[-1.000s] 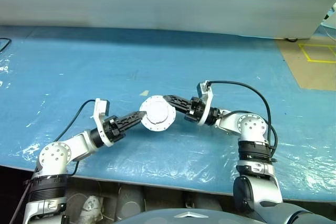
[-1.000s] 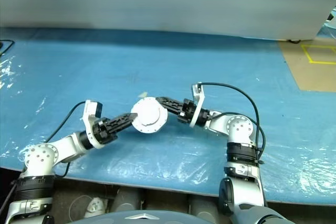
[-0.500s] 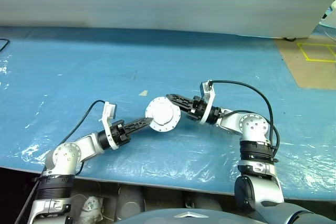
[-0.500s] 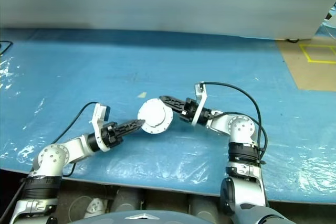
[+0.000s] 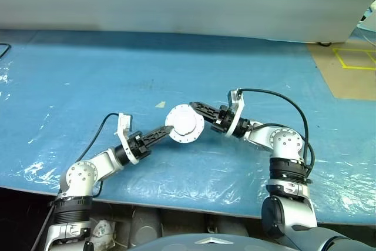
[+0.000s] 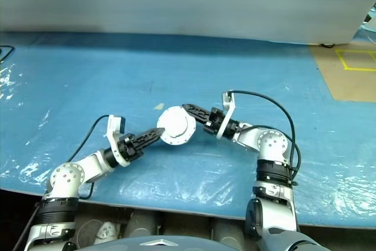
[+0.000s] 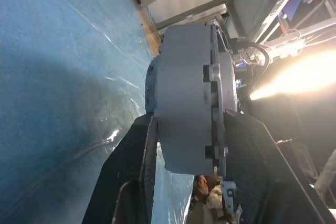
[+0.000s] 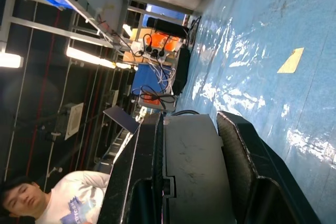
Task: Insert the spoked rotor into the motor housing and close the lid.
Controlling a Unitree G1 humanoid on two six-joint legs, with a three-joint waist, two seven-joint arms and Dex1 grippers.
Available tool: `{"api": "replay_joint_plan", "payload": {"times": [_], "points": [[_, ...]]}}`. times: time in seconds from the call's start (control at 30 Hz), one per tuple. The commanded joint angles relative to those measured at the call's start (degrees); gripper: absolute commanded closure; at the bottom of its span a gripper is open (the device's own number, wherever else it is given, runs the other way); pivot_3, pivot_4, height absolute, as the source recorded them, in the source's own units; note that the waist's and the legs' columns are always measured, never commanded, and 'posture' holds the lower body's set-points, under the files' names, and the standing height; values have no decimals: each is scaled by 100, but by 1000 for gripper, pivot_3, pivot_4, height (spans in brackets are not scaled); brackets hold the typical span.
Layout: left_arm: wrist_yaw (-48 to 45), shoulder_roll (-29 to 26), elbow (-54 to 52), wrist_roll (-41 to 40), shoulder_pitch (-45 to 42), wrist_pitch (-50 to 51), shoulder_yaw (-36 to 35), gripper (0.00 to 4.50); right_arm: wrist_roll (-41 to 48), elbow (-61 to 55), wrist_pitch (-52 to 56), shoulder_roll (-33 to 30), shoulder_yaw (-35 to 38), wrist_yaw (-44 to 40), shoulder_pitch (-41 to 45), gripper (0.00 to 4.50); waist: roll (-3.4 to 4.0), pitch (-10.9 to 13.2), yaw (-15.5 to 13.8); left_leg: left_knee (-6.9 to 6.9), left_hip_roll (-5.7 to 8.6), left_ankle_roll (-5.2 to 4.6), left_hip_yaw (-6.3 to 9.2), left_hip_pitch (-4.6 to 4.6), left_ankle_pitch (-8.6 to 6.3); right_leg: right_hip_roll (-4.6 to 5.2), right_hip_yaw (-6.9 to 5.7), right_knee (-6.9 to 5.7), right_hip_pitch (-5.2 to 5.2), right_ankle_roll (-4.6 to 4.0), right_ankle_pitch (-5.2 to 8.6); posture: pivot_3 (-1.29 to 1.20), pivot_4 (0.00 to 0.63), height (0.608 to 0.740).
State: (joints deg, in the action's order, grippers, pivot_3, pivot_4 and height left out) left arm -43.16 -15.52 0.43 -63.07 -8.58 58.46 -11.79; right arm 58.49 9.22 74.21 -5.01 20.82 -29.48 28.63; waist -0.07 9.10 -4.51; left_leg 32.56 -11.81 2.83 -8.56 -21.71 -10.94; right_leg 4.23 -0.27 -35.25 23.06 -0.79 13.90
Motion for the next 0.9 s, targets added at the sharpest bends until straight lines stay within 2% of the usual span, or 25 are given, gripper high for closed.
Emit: {"api": "replay_joint_plan", "payload": {"times": [0.03, 0.07, 0.23, 0.27, 0.77, 0.9], "points": [[257, 113, -181, 108, -41, -40, 118, 2867, 674, -313, 224, 241, -101, -277, 271, 2564, 0, 0, 2, 0, 0, 0, 0, 0, 0, 0, 0, 0, 0, 0, 0, 0, 150, 740], [264, 132, -194, 111, -35, -42, 119, 2867, 720, -339, 241, 240, -90, -292, 276, 2326, 0, 0, 6, -1, -1, 0, 0, 1, 0, 0, 0, 0, 0, 0, 0, 0, 150, 740], [304, 193, -228, 109, -6, -52, 106, 2867, 729, -230, 142, 228, -67, -200, 346, 422, 0, 0, 7, -1, -1, 0, 0, 1, 0, 0, 0, 0, 0, 0, 0, 0, 150, 740], [301, 196, -237, 105, -2, -52, 107, 2867, 727, -193, 130, 234, -53, -185, 358, 178, 0, 0, 6, -1, -1, 0, 0, 1, 0, 0, 0, 0, 0, 0, 0, 0, 150, 740], [331, 404, -232, -123, -76, -73, -134, 2867, 740, -119, 162, 269, 41, -130, 341, 178, 0, 0, 4, -1, 0, 0, 0, 0, 0, 0, 0, 2, 0, 0, 0, 0, 150, 740], [291, 395, -282, -290, -74, 18, -176, 3162, 737, -115, 169, 261, 43, -121, 338, 132, 0, 0, 4, -2, 0, 0, 0, 0, 0, 0, 0, 2, 0, 0, 0, 0, 150, 740]]}}
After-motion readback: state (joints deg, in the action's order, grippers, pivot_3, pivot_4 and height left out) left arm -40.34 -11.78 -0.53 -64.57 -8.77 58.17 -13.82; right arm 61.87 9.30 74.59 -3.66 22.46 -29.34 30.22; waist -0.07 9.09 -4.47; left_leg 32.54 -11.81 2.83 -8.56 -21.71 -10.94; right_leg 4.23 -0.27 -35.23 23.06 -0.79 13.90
